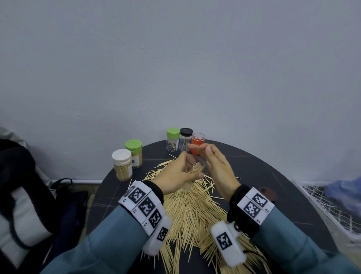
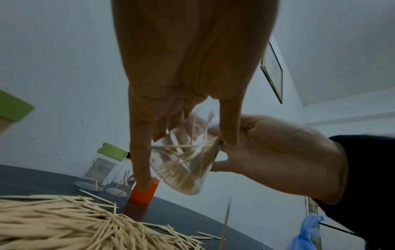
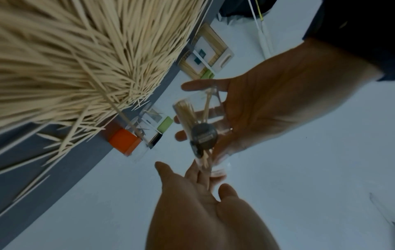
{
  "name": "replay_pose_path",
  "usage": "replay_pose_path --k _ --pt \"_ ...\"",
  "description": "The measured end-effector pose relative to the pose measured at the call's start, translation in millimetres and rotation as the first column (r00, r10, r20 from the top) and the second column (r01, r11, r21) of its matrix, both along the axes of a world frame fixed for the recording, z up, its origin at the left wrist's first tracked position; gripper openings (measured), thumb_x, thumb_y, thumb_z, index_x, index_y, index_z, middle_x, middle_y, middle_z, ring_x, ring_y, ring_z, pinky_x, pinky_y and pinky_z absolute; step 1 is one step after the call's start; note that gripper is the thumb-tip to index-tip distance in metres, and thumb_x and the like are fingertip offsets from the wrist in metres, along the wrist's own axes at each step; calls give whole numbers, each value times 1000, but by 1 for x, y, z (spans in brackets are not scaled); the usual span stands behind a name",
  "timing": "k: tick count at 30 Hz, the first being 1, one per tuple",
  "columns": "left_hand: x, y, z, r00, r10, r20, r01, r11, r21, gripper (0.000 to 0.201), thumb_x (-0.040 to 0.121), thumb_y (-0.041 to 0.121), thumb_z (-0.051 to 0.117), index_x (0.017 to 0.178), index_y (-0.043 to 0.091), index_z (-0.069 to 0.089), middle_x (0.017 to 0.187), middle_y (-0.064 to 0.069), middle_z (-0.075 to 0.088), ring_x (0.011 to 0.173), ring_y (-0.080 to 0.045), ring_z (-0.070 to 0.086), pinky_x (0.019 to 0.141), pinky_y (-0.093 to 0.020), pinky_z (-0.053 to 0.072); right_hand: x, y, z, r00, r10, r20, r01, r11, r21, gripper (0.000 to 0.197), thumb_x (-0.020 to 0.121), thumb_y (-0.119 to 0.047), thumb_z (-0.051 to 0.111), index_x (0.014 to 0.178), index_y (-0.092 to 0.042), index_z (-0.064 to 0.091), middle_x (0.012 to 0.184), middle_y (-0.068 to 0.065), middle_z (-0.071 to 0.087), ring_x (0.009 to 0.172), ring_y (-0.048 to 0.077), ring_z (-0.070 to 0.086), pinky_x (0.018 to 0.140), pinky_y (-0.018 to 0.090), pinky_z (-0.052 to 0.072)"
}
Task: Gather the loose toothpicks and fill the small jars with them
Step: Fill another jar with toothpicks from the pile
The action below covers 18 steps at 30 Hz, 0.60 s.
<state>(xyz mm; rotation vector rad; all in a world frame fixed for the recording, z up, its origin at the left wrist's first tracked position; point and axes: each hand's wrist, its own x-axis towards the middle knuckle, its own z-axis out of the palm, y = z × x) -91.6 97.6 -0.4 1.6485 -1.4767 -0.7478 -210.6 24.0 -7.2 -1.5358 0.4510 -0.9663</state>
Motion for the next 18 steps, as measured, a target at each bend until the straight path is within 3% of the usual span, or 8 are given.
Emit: replay_pose_path --k 3,8,9,10,12,13,14,18 --pt "1 1 1 1000 8 12 -8 1000 1 42 86 32 65 118 17 43 94 13 51 80 1 49 63 -16 37 -4 -3 5 998 -18 -68 18 1000 7 29 101 -23 32 106 -8 57 119 -2 65 113 0 56 78 -1 39" --pt "4 2 2 998 50 37 -50 999 -11 41 87 31 64 119 15 43 97 10 50 80 2 47 62 -12 36 -11 -24 6 939 -106 -327 96 994 -48 25 100 -19 37 111 -4 53 118 7 63 100 3 57 75 -3 39" --pt "5 3 3 997 62 39 -62 998 -14 40 88 31 64 118 16 43 97 9 50 80 2 48 61 -11 36 -13 -30 7 878 -128 -461 96 991 -92 21 98 -19 42 111 -6 53 118 10 62 98 7 57 85 4 42" --pt "6 3 3 997 72 40 -72 997 -14 40 88 31 64 118 16 43 97 10 50 80 2 48 61 -10 36 -15 -35 6 760 -138 -635 53 987 -151 20 96 -19 48 112 -8 53 120 10 61 100 11 57 95 16 43" --pt "8 3 4 995 90 42 -89 996 -10 38 88 32 64 117 18 43 98 10 50 82 1 48 61 -10 35 -17 -38 5 365 -139 -921 -152 967 -206 30 93 -24 54 119 -7 54 124 9 58 110 18 54 100 29 41" --pt "9 3 4 994 97 41 -97 995 -8 38 87 32 64 116 19 43 99 10 50 85 -1 49 63 -11 35 -17 -36 4 197 -153 -968 -251 947 -201 36 92 -27 56 121 -6 55 124 9 58 113 21 54 99 31 42" --pt "9 3 4 994 102 39 -102 995 -5 37 87 32 65 115 19 43 100 9 51 87 -3 49 64 -12 35 -16 -31 3 102 -172 -980 -316 928 -195 41 90 -30 59 122 -5 55 124 9 57 114 22 53 98 32 42" --pt "8 3 4 994 97 49 -97 995 2 38 87 31 65 115 18 43 102 7 51 88 -5 49 64 -11 36 -7 -15 -5 -49 -280 -959 -412 880 -235 63 82 -43 65 132 -12 44 129 5 51 122 22 45 103 38 35"
